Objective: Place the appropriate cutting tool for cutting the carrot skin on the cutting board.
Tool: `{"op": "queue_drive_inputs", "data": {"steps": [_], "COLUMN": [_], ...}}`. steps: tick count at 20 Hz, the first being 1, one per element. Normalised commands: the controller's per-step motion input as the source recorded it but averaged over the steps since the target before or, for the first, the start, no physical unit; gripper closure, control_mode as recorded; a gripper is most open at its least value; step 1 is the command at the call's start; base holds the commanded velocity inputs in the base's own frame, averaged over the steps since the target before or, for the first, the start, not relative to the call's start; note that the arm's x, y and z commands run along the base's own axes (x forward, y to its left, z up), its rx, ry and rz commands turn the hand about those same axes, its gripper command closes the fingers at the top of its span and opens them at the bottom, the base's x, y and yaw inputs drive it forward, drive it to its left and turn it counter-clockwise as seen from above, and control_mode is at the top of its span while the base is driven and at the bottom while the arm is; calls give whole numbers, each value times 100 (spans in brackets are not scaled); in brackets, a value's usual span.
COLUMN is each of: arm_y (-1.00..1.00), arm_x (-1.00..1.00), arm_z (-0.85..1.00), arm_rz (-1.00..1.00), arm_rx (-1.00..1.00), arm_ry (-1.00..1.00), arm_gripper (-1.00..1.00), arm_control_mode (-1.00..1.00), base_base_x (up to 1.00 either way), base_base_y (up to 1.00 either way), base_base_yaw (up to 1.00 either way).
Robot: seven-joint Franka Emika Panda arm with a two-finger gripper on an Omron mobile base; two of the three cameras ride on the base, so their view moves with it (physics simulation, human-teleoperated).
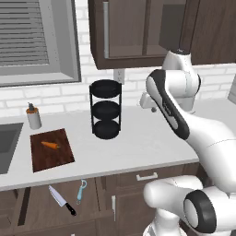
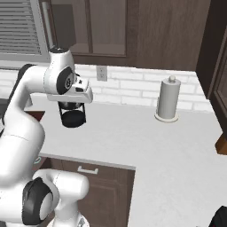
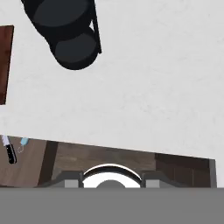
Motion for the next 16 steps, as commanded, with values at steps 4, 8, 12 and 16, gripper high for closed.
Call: {"op": "queue_drive_inputs", "data": {"steps": [4, 8, 12, 16], "arm_y": [30, 100, 100, 100], "arm_x": [-50, -44, 0, 0], "arm_z": [-4, -83, -100, -88], "arm_rz": [3, 7, -14, -16], "arm_rx": [-6, -11, -13, -7], "arm_ry": [-13, 22, 38, 33], "arm_gripper": [-100, -100, -100, -100], "arm_control_mode": [-100, -100, -100, -100], "base_base_x": [0, 0, 0, 0], "base_base_y": [0, 0, 0, 0], "base_base_yaw": [0, 0, 0, 0]}}
